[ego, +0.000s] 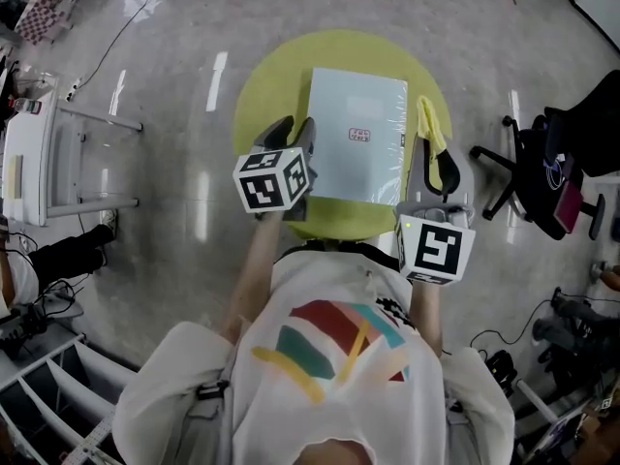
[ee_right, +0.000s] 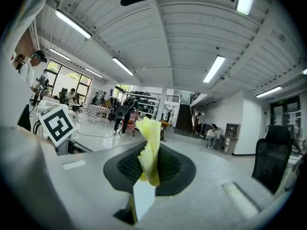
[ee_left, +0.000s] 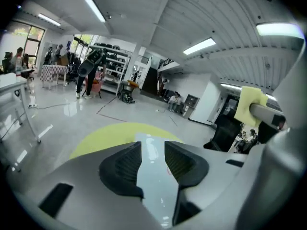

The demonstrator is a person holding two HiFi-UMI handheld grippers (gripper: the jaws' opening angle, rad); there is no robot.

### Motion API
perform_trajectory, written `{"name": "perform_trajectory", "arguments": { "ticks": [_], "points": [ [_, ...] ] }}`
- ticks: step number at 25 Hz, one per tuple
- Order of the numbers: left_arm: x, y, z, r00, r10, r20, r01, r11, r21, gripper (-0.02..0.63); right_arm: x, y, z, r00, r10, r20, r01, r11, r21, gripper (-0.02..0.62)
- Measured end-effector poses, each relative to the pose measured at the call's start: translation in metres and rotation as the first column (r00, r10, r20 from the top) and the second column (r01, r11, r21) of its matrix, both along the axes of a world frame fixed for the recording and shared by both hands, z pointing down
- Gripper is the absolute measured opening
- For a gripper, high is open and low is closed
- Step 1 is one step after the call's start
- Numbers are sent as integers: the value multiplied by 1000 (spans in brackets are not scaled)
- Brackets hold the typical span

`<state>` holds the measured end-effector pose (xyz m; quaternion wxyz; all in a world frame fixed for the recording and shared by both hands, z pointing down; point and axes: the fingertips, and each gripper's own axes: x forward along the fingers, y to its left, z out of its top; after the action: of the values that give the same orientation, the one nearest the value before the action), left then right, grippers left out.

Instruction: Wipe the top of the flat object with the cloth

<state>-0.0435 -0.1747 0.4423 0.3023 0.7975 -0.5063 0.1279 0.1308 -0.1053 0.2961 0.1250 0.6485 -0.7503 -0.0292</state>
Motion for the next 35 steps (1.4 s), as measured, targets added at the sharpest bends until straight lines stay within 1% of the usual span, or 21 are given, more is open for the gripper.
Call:
{"name": "perform_trajectory", "arguments": {
  "ticks": [2, 4, 7, 10, 12, 15, 17, 21, 24, 26, 28, 30, 32, 33, 35],
  "points": [
    [-2, 7, 29, 1000, 2, -2, -2, 996, -86, 140, 1, 0, 6, 1000, -6, -1, 6, 1000, -17, 28],
    [-5, 15, 54, 1000, 6, 16, -4, 988, -152, 140, 2, 1, 10, 1000, -8, -3, 8, 999, -32, 28],
    [-8, 24, 81, 998, 19, 51, -7, 974, -225, 140, 3, 2, 17, 1000, -11, -9, 11, 999, -50, 28],
    [-8, 32, 107, 998, 35, 50, -18, 953, -302, 140, 2, 1, 22, 1000, -16, -6, 16, 998, -64, 28],
    [-9, 37, 118, 998, 36, 44, -19, 941, -338, 140, 2, 0, 25, 1000, -20, -7, 20, 997, -69, 28],
    [-9, 41, 129, 999, 38, 34, -22, 923, -383, 129, 4, 0, 26, 1000, -18, -9, 17, 997, -73, 28],
    [-9, 43, 134, 999, 42, 32, -25, 914, -404, 96, 6, 0, 28, 1000, -9, -8, 9, 997, -81, 28],
    [-6, 43, 137, 997, 67, 26, -50, 907, -418, 78, 7, -2, 34, 1000, -16, -18, 15, 995, -96, 28],
    [-5, 42, 137, 993, 105, 60, -70, 905, -419, 75, 12, -15, 34, 998, -27, -65, 20, 995, -101, 28],
    [-6, 42, 137, 989, 119, 84, -74, 905, -419, 75, 17, -31, 29, 990, -42, -135, 29, 995, -95, 28],
    [-5, 41, 137, 987, 128, 102, -75, 906, -416, 74, 23, -54, 27, 966, -70, -250, 44, 993, -106, 28],
    [-5, 40, 137, 984, 135, 118, -76, 909, -410, 74, 31, -81, 35, 915, -119, -386, 63, 986, -155, 28],
    [-5, 41, 137, 982, 139, 130, -75, 909, -410, 74, 37, -110, 52, 837, -193, -512, 84, 970, -227, 28],
    [-5, 42, 137, 981, 142, 133, -76, 908, -412, 74, 39, -124, 64, 790, -237, -566, 95, 959, -268, 28],
    [-6, 42, 139, 978, 155, 140, -83, 905, -417, 74, 41, -148, 94, 688, -331, -646, 107, 926, -361, 28]
  ]
}}
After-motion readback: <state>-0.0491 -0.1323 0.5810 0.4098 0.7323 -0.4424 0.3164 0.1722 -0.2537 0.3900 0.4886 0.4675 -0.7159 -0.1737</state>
